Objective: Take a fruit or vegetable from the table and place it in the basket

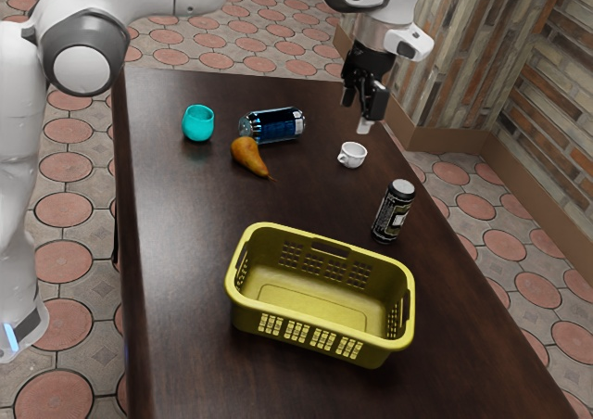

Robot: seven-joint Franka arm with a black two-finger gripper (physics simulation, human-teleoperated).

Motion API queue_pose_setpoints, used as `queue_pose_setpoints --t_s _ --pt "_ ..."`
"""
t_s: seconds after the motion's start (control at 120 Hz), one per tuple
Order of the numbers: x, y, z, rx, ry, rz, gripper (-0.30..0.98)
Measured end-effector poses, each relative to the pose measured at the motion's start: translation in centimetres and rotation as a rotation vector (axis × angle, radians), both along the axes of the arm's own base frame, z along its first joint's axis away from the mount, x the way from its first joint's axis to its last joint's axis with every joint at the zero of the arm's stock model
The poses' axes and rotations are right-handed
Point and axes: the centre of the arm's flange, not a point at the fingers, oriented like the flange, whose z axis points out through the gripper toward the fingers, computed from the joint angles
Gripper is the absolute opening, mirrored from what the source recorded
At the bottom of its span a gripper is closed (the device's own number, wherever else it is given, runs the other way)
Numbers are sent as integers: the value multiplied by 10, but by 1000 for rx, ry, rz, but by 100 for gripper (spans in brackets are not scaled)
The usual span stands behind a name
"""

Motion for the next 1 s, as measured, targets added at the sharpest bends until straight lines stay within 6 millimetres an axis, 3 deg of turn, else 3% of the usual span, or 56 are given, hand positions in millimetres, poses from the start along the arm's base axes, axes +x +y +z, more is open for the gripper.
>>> queue_pose_setpoints --t_s 0.3,0.408,0.458,0.533,0.608,0.692,0.825,0.908,1.0 --pt "2 0 -3 -1 4 -41 69" --pt "-10 3 17 6 -29 -91 69" --pt "-12 9 2 30 7 -132 69" --pt "-32 23 -9 44 45 -191 69" --pt "-73 42 -21 24 59 -260 69" --pt "-95 91 -24 21 51 -270 69" --pt "-99 114 -26 143 87 -405 69" --pt "-102 139 -28 180 99 -461 69" --pt "-101 147 -41 150 79 -551 69"
